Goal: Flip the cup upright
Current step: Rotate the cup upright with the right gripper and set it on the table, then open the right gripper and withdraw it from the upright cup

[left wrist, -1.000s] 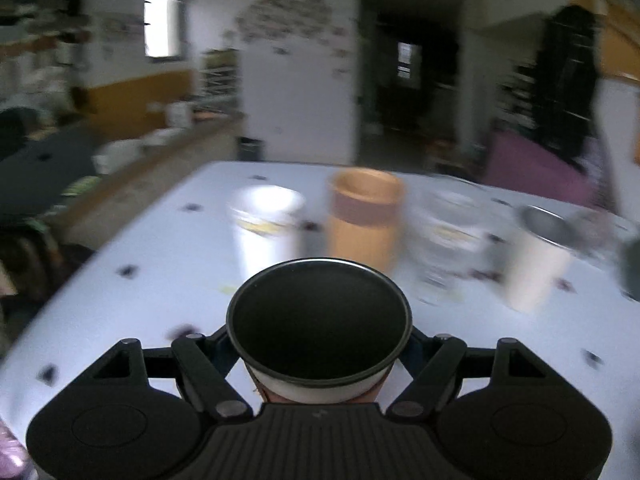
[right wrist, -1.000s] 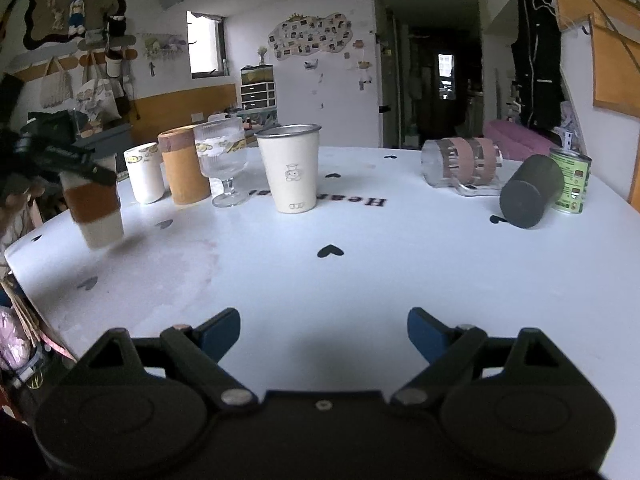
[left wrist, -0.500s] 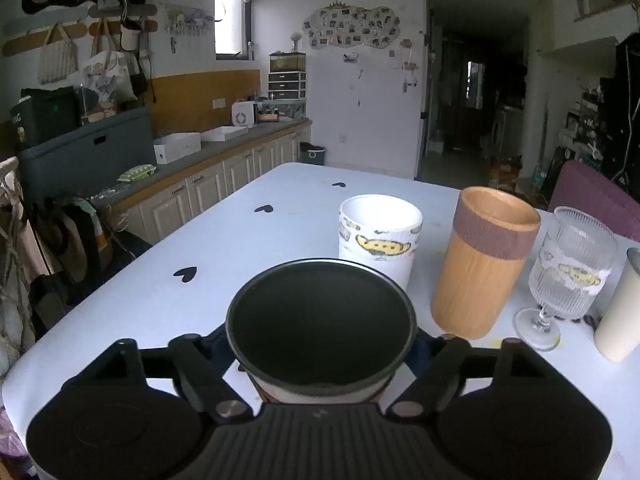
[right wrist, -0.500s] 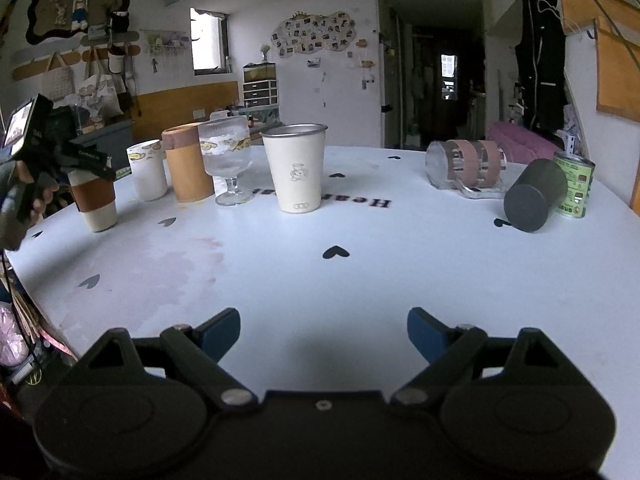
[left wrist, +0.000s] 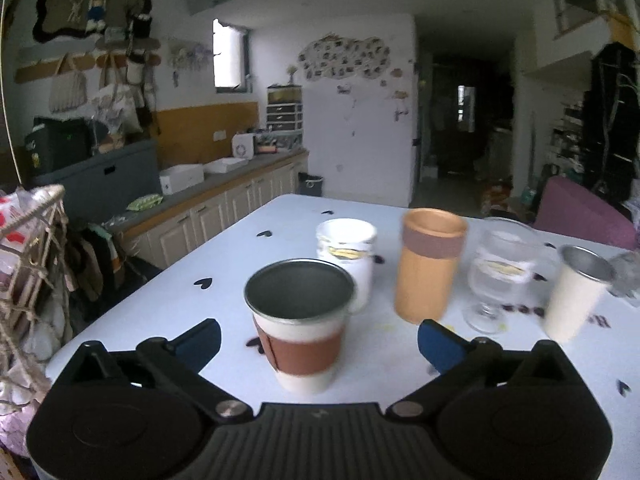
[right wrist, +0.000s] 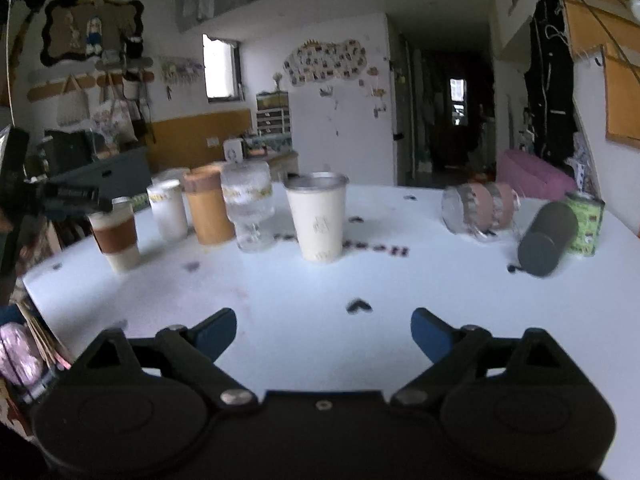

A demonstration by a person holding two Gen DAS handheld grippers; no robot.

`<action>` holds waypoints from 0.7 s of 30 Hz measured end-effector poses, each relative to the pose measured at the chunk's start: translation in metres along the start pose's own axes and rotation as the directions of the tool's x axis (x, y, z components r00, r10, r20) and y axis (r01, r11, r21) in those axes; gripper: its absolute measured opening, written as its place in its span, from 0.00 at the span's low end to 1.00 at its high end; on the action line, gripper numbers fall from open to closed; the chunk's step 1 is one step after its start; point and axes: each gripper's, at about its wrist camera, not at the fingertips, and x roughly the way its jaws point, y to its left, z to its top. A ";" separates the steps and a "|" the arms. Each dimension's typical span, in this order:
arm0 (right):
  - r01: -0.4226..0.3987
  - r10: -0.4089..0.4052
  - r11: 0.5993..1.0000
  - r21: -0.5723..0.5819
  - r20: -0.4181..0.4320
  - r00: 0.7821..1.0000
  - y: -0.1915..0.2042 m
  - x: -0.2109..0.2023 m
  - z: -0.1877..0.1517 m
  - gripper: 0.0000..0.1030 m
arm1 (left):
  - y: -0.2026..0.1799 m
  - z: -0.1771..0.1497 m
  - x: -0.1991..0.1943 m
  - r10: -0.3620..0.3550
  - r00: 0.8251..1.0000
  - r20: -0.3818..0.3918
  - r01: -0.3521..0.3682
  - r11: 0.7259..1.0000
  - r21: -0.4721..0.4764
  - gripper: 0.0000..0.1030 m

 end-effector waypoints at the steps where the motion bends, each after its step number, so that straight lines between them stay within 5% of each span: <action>1: -0.002 0.002 1.000 0.001 0.007 1.000 0.001 0.001 0.004 0.94 | -0.004 -0.003 -0.009 -0.016 1.000 0.001 0.016 1.000 0.006 1.00; 9: -0.038 0.039 0.999 -0.029 0.044 0.998 0.018 0.003 0.025 0.97 | -0.029 -0.027 -0.061 -0.088 0.993 0.078 0.084 0.995 0.057 1.00; 21: -0.042 0.043 0.996 -0.073 0.018 0.999 0.033 0.023 0.032 1.00 | -0.046 -0.054 -0.071 -0.139 0.990 0.025 0.138 0.989 0.047 1.00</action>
